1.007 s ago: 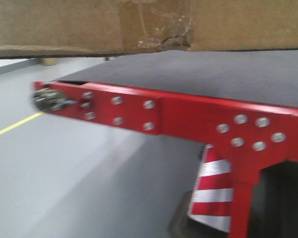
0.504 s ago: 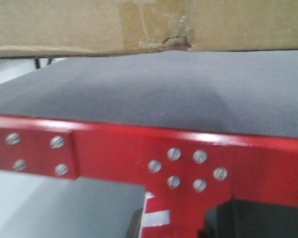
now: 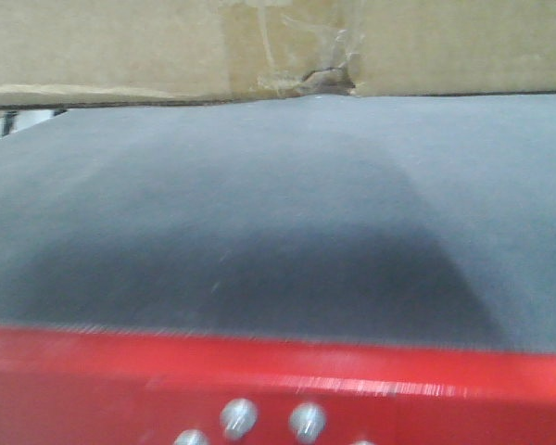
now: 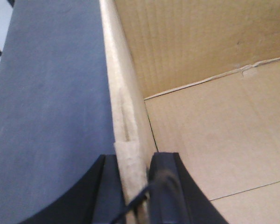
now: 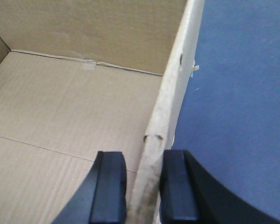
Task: Grab carton from right shelf to conveyor
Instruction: 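Carry the carton over the grey belt conveyor with both grippers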
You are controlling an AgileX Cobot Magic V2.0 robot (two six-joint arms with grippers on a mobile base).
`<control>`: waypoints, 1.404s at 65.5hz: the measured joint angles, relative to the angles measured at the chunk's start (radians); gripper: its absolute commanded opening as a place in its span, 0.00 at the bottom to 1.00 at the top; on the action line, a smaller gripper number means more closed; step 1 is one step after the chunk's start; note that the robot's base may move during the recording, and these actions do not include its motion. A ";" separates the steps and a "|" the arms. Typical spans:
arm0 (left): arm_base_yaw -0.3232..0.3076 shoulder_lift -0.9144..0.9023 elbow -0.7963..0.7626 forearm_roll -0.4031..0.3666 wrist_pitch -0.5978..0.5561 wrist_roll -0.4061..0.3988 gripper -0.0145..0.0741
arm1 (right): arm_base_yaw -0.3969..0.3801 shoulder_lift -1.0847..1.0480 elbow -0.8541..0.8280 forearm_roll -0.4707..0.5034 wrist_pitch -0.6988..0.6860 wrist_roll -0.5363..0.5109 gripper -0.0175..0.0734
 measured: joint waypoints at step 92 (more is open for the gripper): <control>0.000 0.000 0.000 0.000 0.000 0.000 0.15 | 0.000 0.000 0.000 0.000 0.000 0.000 0.12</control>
